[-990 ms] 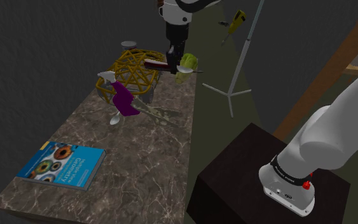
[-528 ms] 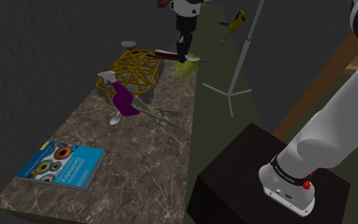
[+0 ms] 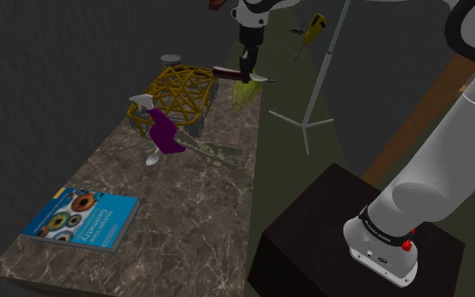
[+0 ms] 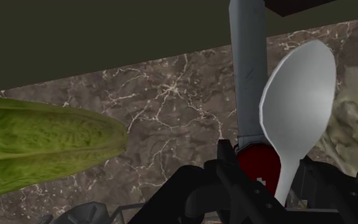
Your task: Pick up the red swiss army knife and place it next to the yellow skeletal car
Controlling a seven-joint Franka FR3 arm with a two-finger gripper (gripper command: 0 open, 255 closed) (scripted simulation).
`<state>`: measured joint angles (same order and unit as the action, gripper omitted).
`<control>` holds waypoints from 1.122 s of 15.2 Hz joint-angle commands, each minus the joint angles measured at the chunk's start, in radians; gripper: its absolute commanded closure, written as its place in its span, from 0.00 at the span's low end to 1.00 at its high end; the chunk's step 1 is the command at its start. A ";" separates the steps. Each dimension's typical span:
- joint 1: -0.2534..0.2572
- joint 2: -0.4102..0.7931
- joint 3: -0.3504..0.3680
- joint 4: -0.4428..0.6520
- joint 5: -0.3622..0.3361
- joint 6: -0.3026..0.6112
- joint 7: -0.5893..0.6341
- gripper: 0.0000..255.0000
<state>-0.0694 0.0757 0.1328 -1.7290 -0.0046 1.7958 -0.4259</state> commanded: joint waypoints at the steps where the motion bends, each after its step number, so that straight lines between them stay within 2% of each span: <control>1: -0.001 0.002 -0.001 -0.025 0.000 0.027 -0.002 1.00; 17: 0.000 0.042 -0.001 -0.191 -0.006 0.234 0.002 1.00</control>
<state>-0.0698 0.1157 0.1315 -1.9088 -0.0107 2.0152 -0.4247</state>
